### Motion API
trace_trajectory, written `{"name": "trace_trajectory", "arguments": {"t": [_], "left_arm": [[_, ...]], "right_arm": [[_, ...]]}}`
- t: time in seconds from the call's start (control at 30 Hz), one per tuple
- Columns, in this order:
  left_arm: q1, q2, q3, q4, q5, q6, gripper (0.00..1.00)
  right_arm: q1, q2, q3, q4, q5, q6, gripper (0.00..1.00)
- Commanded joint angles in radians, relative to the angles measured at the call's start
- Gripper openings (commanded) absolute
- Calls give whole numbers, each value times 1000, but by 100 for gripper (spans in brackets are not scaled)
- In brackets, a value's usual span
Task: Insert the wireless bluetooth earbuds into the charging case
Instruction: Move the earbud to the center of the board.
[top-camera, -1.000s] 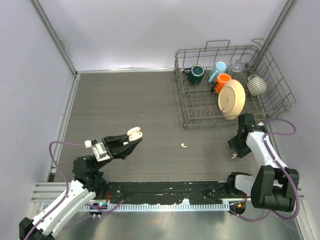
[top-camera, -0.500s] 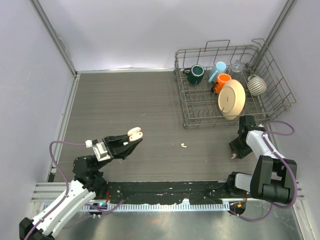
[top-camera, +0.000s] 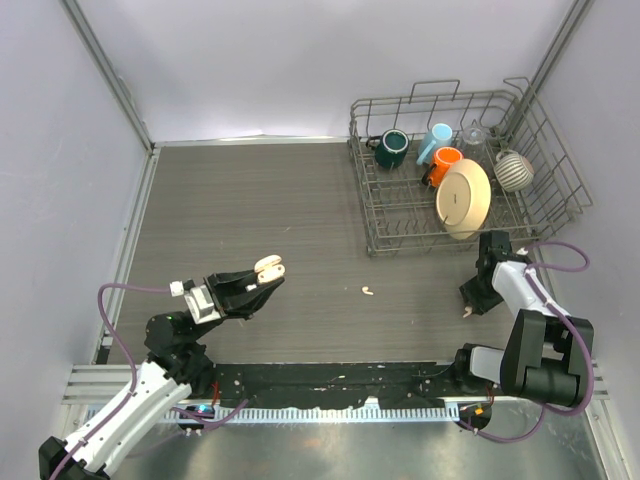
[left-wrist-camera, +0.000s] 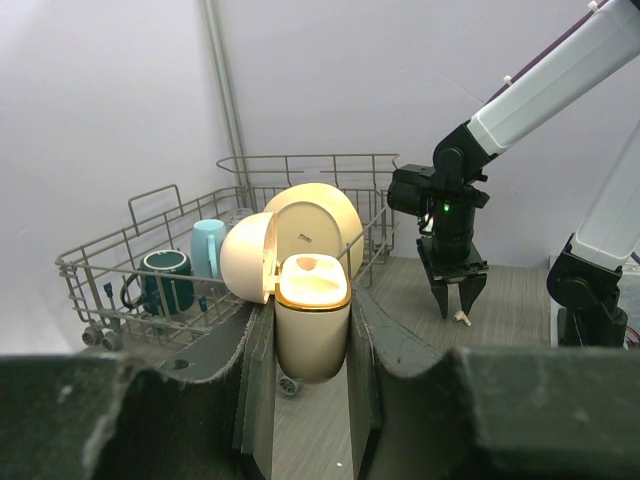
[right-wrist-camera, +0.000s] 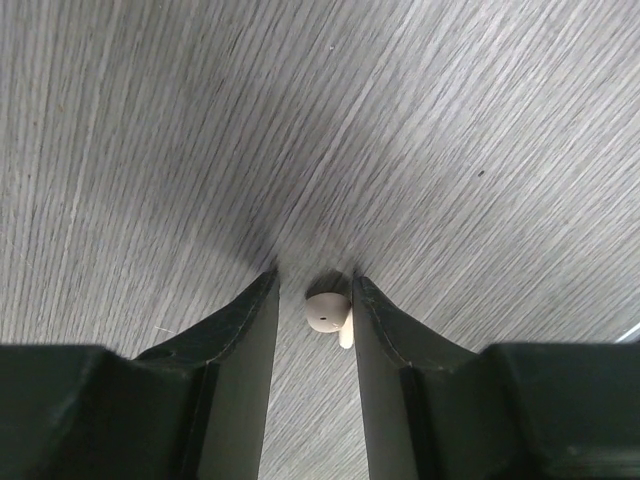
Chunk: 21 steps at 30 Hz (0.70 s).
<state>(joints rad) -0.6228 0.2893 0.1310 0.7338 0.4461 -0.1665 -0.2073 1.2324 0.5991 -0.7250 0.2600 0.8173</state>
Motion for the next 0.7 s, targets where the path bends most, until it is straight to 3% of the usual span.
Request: {"name": "trace_trajectory", "arguments": {"t": [0.0, 0.67], "left_arm": [[-3, -10, -1, 19, 0, 21, 0], [-3, -13, 1, 16, -3, 7, 0]], "right_arm": [[-9, -22, -16, 18, 28, 3, 40], [-6, -139, -145, 47, -148, 52, 37]]}}
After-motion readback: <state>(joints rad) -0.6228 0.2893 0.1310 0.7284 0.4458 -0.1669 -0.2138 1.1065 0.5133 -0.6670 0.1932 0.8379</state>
